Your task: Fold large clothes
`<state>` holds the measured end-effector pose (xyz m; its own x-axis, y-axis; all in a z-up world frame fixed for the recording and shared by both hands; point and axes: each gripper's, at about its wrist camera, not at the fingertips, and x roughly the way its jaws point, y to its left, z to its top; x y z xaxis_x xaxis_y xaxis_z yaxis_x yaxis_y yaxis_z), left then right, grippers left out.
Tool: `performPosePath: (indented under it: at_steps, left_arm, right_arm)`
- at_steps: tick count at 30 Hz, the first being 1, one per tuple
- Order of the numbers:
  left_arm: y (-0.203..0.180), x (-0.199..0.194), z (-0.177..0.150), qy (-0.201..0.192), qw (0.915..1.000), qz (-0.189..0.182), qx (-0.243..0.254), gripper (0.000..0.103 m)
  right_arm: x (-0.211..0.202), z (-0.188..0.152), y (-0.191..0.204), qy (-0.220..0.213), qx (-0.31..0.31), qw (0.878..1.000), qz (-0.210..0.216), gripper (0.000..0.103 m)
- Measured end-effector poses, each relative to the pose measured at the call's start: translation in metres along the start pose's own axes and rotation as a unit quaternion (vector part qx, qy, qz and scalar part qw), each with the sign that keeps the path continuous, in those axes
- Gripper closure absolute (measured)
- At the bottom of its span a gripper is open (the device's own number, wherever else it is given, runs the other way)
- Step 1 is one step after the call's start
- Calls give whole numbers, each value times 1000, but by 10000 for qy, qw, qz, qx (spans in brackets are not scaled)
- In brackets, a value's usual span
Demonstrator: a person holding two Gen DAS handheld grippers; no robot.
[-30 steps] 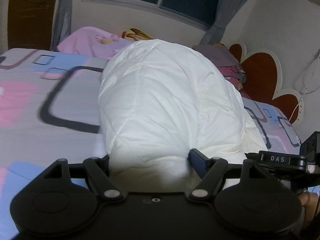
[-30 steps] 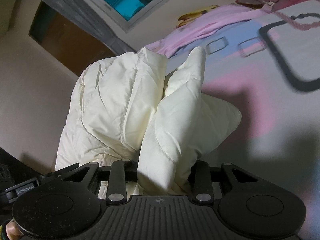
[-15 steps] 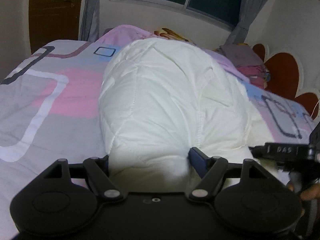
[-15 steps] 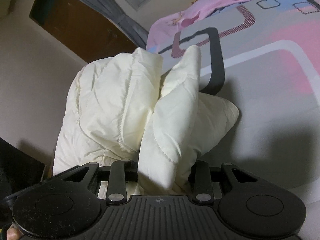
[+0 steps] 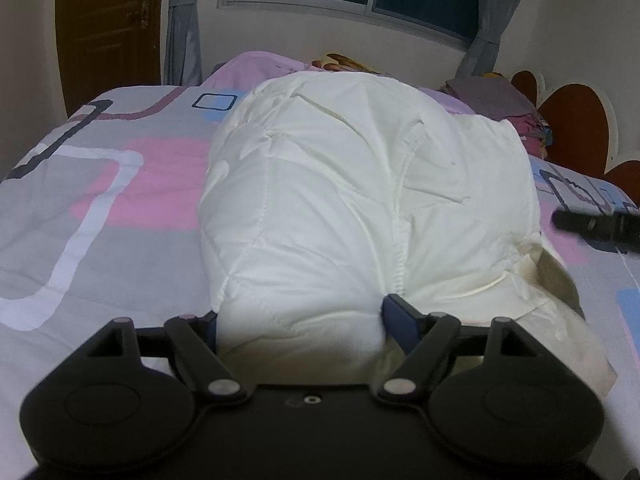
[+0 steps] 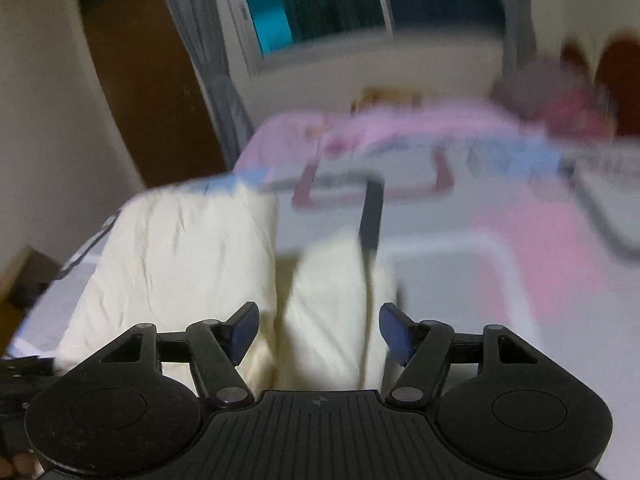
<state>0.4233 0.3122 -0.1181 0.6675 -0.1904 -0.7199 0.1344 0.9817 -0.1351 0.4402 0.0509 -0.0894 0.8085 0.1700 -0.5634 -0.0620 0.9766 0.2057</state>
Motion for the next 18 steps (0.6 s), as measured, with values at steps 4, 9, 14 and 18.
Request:
performPosePath:
  at_steps: [4, 9, 14, 18]
  left_arm:
    - [2, 2, 1, -2, 10000, 32, 50, 24]
    - [6, 3, 2, 17, 10000, 18, 75, 24]
    - [5, -4, -3, -56, 9989, 58, 461, 22]
    - [7, -21, -8, -150, 9982, 76, 580, 24]
  right_arm:
    - [-7, -1, 36, -58, -459, 9976, 521, 37]
    - [27, -39, 58, 599, -975, 9931, 264, 37]
    - [53, -64, 50, 773, -946, 9924, 161, 35]
    - [59, -69, 41, 850, -666, 9940, 191, 32]
